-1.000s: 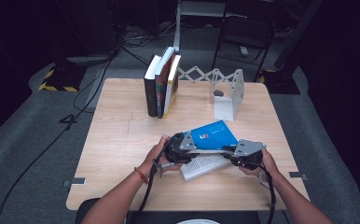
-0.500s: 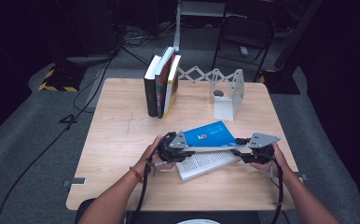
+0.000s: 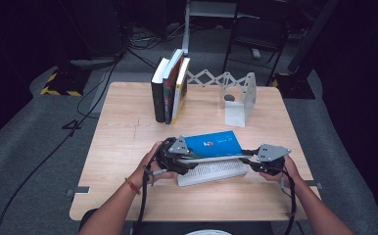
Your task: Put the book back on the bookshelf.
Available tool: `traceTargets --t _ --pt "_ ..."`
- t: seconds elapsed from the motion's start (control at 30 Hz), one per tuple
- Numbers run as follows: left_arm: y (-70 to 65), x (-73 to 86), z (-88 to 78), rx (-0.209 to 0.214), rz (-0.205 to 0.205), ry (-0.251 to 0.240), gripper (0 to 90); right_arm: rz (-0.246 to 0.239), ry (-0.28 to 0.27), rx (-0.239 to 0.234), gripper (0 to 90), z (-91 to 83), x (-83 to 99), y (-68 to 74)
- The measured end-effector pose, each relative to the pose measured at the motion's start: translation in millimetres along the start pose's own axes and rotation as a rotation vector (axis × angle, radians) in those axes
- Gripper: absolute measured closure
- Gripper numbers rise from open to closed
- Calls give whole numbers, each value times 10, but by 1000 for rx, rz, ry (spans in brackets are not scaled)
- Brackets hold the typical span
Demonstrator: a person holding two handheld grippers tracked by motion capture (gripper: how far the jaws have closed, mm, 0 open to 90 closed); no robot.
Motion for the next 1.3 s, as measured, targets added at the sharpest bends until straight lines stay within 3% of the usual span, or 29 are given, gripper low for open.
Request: traceTargets --t 0.17,0.3,0.4,0.53,0.57,0.63,0.7,0.97,1.03,1.17,1.3 --pt "-85 -33 -82 -28 -23 -15 345 -22 9 -15 744 43 -134 92" --pt "-132 -98 -31 -114 -21 24 310 -38 23 -23 749 85 -203 130" --pt "-155 -125 11 -97 -29 19 331 -33 33 -33 749 114 -236 140" --pt "-272 -185 112 -70 3 49 355 -46 39 -31 751 142 -298 174" --pt "-306 -198 159 -71 12 58 369 -41 41 -33 753 148 -313 179" --pt "-358 -221 248 -117 28 90 337 -33 42 -42 753 162 -346 184" --pt "-363 -223 315 -115 -7 85 331 -35 50 -46 754 184 -372 193" --pt "-316 -161 426 -186 -41 86 516 -41 68 -53 754 232 -415 214" --pt "-306 -135 432 -208 -27 88 592 -39 68 -56 754 244 -425 213" --pt "-272 -109 417 -203 0 86 650 -53 68 -50 748 256 -441 230" --pt "-231 -92 404 -174 -1 75 670 -21 18 -76 684 238 -400 197"
Point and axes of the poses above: each handheld gripper's, and its own axes: z roughly forward along the jaws, x roughly out of its underside, y roughly to its left, the point moved 1 cm from there along z, roughly forward along the jaws, and after that the axes turned 3 degrees about -x, right-handed, at the moved point
